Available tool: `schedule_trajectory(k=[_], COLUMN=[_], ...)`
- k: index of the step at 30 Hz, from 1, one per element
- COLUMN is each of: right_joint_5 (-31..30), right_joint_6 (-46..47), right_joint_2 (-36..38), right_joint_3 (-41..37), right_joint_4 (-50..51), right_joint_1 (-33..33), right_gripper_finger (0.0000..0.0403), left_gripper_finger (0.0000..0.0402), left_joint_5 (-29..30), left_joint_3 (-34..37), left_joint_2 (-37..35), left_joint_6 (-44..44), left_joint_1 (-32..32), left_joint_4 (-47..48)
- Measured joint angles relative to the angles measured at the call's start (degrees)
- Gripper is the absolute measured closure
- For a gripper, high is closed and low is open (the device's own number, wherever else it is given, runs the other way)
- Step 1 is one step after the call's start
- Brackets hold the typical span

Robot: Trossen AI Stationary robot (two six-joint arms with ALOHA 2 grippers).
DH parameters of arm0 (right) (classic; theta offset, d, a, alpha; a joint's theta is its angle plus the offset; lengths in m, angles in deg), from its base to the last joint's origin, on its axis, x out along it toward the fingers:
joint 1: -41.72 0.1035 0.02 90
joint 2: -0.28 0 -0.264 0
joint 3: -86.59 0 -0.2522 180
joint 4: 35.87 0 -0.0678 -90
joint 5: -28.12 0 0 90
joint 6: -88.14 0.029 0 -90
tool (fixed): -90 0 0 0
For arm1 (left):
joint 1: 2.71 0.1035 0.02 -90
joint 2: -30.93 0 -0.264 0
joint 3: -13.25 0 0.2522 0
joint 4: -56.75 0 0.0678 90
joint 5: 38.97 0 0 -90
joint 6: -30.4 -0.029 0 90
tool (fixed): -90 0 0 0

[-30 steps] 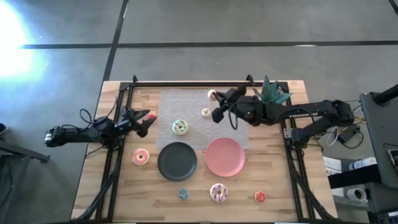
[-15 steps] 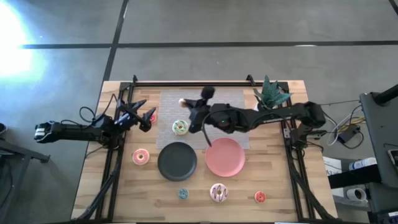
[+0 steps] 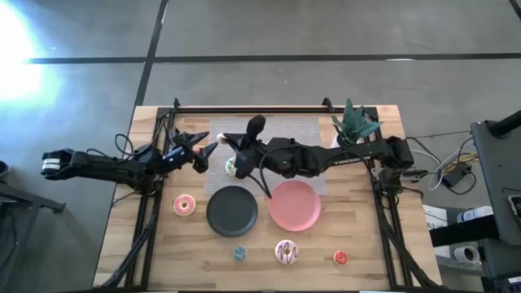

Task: Pick & Place donuts
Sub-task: Put the small yellow doughnut on the black plate

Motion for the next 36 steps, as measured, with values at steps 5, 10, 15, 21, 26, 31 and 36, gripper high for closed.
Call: schedule_trajectory(k=[5,10,15,21,26,31,36], right_joint_5=[0.2,0.2,0.0,0.0,0.1,0.6,0.9], right_joint_6=[-7.1,-12.5,-19.2,-23.6,-23.8,-24.9,-27.4], right_joint_2=[0.0,0.0,0.0,0.0,0.0,0.0,0.0], right_joint_3=[0.0,0.0,0.0,-0.1,-0.1,-0.1,-0.1], right_joint_4=[-0.3,-3.0,-8.3,-11.5,-11.7,-12.8,-14.2], right_joint_1=[1.3,2.4,3.7,4.8,5.4,5.4,5.4], right_gripper_finger=[0.0390,0.0390,0.0390,0.0390,0.0390,0.0390,0.0390], left_gripper_finger=[0.0206,0.0211,0.0211,0.0211,0.0211,0.0211,0.0211], left_joint_5=[-8.6,-15.6,-19.1,-21.0,-22.0,-24.5,-26.0], left_joint_3=[-3.0,-7.4,-11.1,-13.4,-15.5,-17.5,-18.5], left_joint_2=[2.6,4.9,6.5,8.2,9.4,10.9,12.4], left_joint_6=[1.2,1.9,1.3,1.7,1.8,1.7,1.8], left_joint_1=[0.0,0.0,0.2,0.3,0.3,0.3,0.2], left_joint_4=[-1.3,-1.7,-1.5,-1.5,-2.1,-2.3,-2.2])
